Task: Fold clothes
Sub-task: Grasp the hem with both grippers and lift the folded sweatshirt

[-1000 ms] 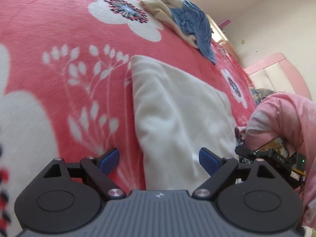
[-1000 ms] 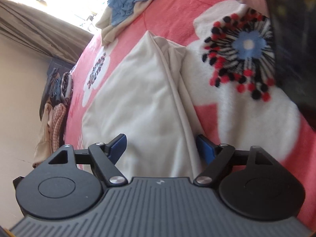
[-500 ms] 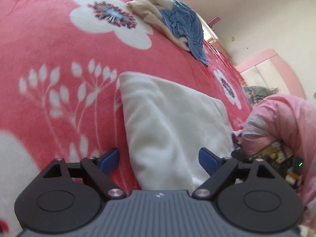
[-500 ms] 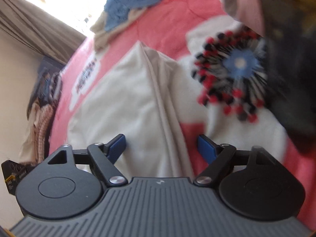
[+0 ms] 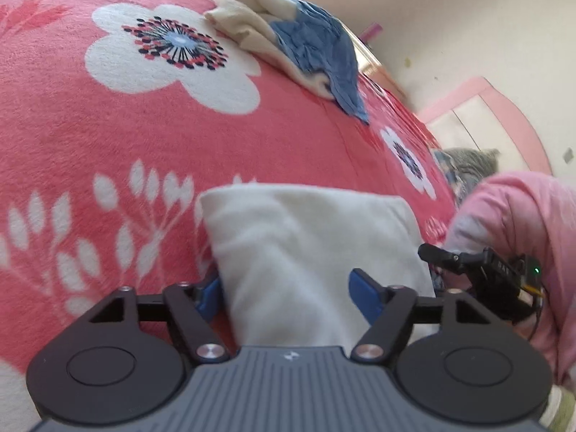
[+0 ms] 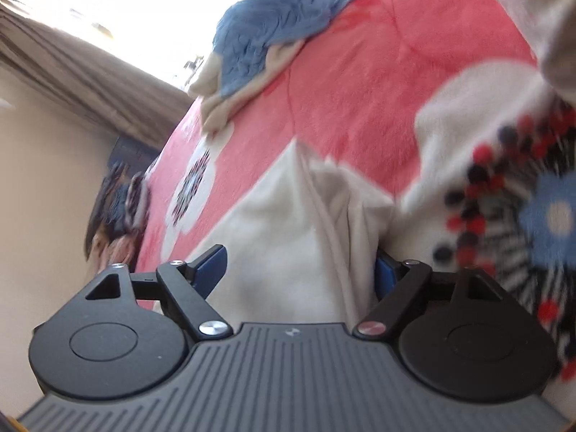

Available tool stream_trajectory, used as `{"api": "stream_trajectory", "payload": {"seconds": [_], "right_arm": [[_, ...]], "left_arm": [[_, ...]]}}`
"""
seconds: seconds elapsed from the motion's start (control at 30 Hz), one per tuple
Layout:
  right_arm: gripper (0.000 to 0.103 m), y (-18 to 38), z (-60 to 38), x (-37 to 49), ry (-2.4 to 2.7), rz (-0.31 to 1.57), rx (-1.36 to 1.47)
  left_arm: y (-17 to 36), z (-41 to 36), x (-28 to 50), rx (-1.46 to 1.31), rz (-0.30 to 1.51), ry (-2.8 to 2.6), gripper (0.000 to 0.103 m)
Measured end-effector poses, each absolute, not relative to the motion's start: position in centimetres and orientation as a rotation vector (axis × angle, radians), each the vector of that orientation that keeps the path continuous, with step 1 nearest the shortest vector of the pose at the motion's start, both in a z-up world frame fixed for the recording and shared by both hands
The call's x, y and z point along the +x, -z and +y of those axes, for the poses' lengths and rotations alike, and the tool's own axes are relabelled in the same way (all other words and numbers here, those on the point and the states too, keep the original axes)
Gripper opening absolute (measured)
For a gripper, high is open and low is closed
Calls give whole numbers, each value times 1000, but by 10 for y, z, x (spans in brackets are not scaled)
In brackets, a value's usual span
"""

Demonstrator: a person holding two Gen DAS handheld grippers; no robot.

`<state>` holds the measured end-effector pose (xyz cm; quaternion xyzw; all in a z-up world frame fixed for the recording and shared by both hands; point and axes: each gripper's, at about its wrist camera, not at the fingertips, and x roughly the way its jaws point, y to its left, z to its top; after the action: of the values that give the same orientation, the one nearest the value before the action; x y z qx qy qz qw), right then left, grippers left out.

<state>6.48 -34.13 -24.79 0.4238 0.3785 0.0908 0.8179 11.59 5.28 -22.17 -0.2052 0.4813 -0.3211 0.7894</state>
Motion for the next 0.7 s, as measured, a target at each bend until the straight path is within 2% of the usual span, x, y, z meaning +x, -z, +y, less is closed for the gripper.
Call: {"api": "stream_trajectory", "payload": {"seconds": [0.2, 0.23, 0.27, 0.3, 0.37, 0.47, 0.7], "right_arm": [[77, 255, -347, 82, -228, 800, 984], [71, 256, -347, 90, -230, 785, 992], [57, 257, -346, 96, -225, 780, 999], [51, 259, -345, 100, -218, 778, 1005], [29, 254, -344, 97, -216, 765, 1004], [22, 242, -339, 87, -218, 733, 981], [21, 173, -306, 55, -231, 619, 759]], "left_arm": [[233, 49, 138, -558, 1026, 659, 64], [233, 46, 141, -570, 1018, 644, 61], [233, 43, 143, -575, 1020, 626, 53], [232, 41, 145, -579, 1022, 609, 40], [229, 39, 147, -588, 1025, 587, 24], [218, 38, 141, -577, 1007, 576, 21], [162, 35, 98, -504, 891, 571, 20]]}}
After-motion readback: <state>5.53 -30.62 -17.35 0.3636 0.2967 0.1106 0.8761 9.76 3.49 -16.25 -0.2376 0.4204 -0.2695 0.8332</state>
